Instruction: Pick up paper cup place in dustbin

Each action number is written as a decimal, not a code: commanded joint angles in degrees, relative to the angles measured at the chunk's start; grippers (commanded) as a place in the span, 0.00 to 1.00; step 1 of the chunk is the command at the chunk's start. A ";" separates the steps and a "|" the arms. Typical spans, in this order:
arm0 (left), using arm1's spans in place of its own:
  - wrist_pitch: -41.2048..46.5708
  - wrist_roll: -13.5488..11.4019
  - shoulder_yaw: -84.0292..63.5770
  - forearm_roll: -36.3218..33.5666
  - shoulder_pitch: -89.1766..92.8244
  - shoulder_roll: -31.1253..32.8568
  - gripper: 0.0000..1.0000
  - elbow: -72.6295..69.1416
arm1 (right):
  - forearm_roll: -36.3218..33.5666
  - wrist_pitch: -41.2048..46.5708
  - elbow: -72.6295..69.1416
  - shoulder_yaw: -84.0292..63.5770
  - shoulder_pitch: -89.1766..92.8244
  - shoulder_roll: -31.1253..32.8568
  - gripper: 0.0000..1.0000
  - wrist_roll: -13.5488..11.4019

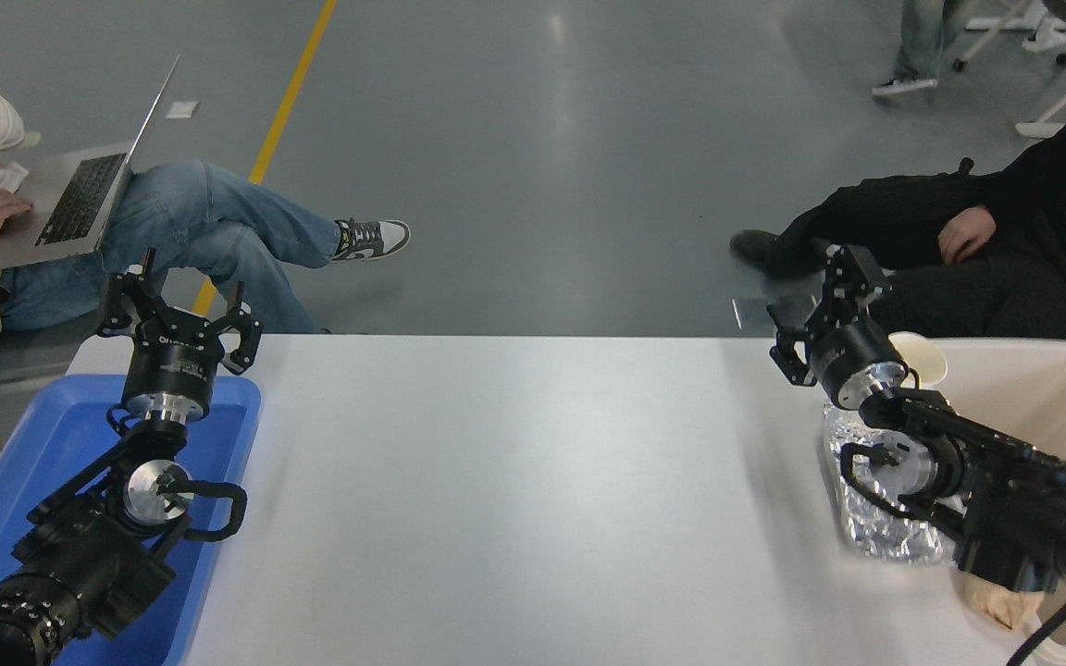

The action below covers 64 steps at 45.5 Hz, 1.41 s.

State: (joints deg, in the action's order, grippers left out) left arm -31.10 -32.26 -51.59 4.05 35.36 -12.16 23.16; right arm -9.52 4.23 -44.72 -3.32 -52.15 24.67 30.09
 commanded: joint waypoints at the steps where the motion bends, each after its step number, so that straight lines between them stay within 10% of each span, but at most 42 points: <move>1: -0.01 0.01 0.00 -0.10 0.06 -0.06 0.99 0.05 | -1.38 3.50 -9.41 -34.61 -19.37 5.03 1.00 -0.03; 22: -0.01 0.01 0.00 -0.10 0.06 -0.06 0.99 0.05 | 0.72 28.89 -21.55 -73.23 -53.92 -4.28 1.00 -1.70; 26: -0.01 0.01 0.00 -0.10 0.06 -0.06 0.99 -0.04 | 6.08 31.97 -24.44 -73.68 -59.63 -6.03 1.00 -8.97; 34: -0.01 0.01 0.00 -0.01 0.06 -0.06 0.99 0.05 | 8.47 37.95 -31.39 -73.32 -71.06 -8.85 1.00 -32.26; 39: -0.01 0.01 0.00 -0.01 0.06 -0.06 0.99 -0.04 | 8.46 40.77 -34.99 -73.41 -78.71 -9.12 1.00 -38.44; 64: -0.01 0.01 0.00 -0.01 -0.03 -0.06 0.99 -0.04 | 8.29 40.77 -37.81 -74.64 -85.49 -11.58 1.00 -38.18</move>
State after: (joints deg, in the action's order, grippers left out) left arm -31.11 -32.25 -51.59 4.01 35.34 -12.21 23.15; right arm -1.37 44.43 -80.70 -76.80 -135.98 14.63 -7.05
